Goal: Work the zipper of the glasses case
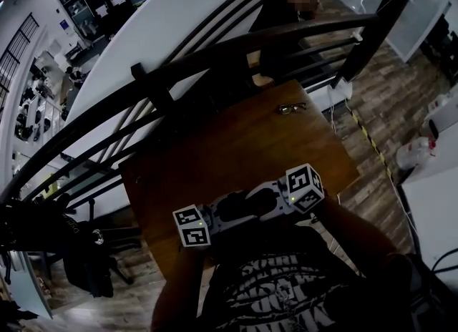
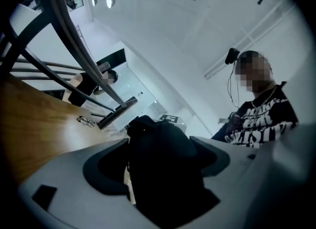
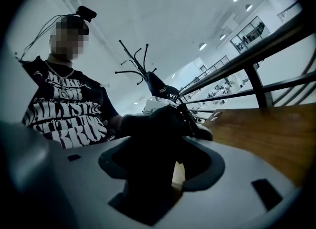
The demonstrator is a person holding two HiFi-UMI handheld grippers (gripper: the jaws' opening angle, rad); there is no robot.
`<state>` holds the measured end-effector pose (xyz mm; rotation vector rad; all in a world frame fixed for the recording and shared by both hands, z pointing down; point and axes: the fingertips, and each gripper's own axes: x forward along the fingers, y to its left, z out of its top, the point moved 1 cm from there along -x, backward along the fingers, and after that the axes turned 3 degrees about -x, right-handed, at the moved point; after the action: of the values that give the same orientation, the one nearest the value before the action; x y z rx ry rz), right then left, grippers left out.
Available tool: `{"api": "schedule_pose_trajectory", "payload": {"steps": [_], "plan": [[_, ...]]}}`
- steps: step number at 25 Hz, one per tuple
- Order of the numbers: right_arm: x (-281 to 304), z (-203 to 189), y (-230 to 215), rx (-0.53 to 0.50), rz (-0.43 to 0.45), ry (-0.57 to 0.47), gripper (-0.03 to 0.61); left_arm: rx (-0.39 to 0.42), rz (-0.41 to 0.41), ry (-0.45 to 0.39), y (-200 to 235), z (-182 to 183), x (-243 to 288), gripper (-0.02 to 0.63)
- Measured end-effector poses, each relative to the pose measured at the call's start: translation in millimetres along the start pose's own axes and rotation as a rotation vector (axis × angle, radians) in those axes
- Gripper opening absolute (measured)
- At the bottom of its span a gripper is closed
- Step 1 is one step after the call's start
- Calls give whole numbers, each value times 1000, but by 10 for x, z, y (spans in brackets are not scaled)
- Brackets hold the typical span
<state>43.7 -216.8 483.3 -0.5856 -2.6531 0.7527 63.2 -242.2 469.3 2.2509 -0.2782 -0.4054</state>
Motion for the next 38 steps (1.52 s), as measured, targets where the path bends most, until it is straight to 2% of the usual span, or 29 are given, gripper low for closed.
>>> {"api": "schedule_pose_trajectory", "payload": {"steps": [2, 4, 6, 8, 10, 12, 14, 16, 18, 20, 22, 24, 26, 30, 34, 36, 38], "plan": [[-115, -44, -48, 46, -13, 11, 249, -20, 44, -25, 86, 5, 104, 373], [-198, -106, -113, 110, -31, 23, 249, 6, 96, -57, 158, 16, 158, 358], [-227, -180, -138, 184, -17, 27, 247, 59, 129, -65, 172, 3, 183, 322], [-273, -224, -121, 242, 14, 12, 247, 111, 144, -58, 156, -5, 238, 319], [-378, -230, -127, 254, 7, 0, 247, 193, 172, -38, 155, 17, 308, 318], [-539, -218, -180, 198, -49, 20, 247, 315, 234, 6, 157, 69, 367, 316], [-743, -172, -237, 93, -118, 59, 245, 454, 300, 66, 150, 136, 422, 316], [-927, -84, -220, -21, -144, 99, 229, 588, 330, 122, 111, 202, 495, 316], [-1053, 35, -121, -137, -133, 134, 193, 724, 330, 187, 9, 254, 587, 316], [-1150, 222, 36, -241, -109, 128, 186, 895, 341, 300, -141, 258, 672, 316], [-1242, 492, 256, -311, -61, 49, 170, 1076, 382, 453, -207, 187, 693, 316], [-1342, 727, 433, -337, -14, -44, 158, 1182, 428, 571, -143, 133, 695, 316], [-1408, 806, 491, -348, -2, -78, 152, 1181, 430, 597, -100, 115, 745, 316], [-1322, 663, 447, -348, -13, -10, 149, 1121, 414, 536, -116, 114, 840, 316], [-1212, 557, 320, -316, -59, 33, 140, 1118, 442, 557, 0, 55, 882, 316], [-1154, 523, 246, -298, -97, 48, 97, 1112, 459, 569, 47, 33, 871, 316], [-1103, 488, 180, -273, -142, 62, 5, 1107, 478, 579, 70, 6, 836, 316]]}}
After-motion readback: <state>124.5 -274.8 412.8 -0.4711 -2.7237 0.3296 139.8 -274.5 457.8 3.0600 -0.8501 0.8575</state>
